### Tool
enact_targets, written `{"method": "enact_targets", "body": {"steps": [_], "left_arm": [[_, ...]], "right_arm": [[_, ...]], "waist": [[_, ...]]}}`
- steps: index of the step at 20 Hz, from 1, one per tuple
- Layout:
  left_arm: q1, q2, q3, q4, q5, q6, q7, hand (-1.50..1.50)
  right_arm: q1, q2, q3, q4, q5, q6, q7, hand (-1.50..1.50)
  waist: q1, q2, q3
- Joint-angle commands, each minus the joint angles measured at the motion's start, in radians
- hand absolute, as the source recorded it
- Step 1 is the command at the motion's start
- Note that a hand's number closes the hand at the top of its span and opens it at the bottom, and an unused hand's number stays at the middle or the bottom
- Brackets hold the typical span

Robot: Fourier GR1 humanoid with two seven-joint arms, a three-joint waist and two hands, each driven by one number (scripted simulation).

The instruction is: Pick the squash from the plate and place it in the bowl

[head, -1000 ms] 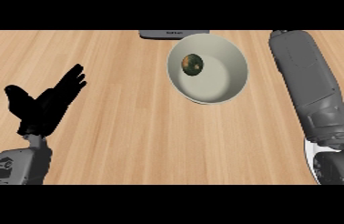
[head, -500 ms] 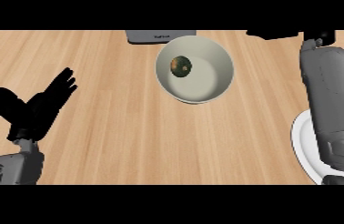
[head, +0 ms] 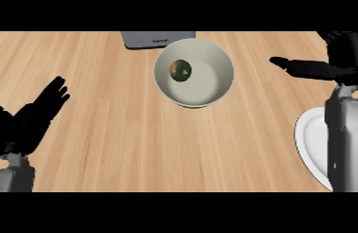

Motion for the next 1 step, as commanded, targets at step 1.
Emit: {"method": "enact_targets", "body": {"steps": [1], "left_arm": [[0.028, -0.018, -0.006, -0.019, -0.009, 0.017, -0.001, 0.00]], "right_arm": [[0.221, 0.018, 0.017, -0.270, -0.074, 0.106, 0.039, 1.50]], "waist": [[-0.014, 0.001, 0.000]]}}
